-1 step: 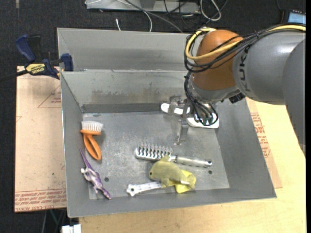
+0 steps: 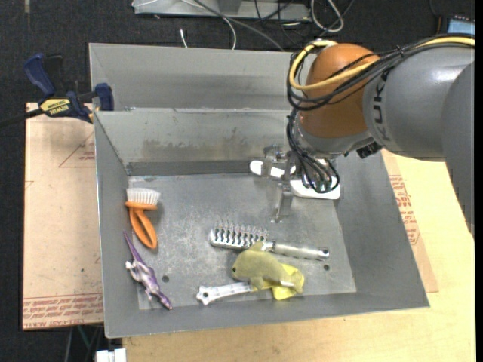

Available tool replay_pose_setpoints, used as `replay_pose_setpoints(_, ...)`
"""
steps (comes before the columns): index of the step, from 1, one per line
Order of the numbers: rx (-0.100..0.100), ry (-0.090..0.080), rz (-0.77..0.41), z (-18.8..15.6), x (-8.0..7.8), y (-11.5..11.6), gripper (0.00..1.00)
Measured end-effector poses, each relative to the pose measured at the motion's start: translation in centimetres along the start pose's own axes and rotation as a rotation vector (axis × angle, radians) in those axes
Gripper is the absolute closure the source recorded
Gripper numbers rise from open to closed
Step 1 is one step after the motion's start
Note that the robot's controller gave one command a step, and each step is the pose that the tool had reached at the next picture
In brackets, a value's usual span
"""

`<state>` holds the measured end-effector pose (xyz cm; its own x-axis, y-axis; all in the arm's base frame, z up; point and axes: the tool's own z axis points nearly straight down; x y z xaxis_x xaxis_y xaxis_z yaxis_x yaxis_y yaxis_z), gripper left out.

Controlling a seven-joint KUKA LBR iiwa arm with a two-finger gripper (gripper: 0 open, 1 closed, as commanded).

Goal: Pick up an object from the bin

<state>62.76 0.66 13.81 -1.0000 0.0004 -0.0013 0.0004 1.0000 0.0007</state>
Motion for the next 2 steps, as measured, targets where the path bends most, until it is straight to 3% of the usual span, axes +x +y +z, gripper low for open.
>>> replay_pose_setpoints(1, -0.001, 0.001, -0.123, 6.8, 6.7, -0.6, 0.00)
replay_pose_setpoints(2, 0.000, -0.011, -0.146, 3.8, 9.0, 0.4, 0.00)
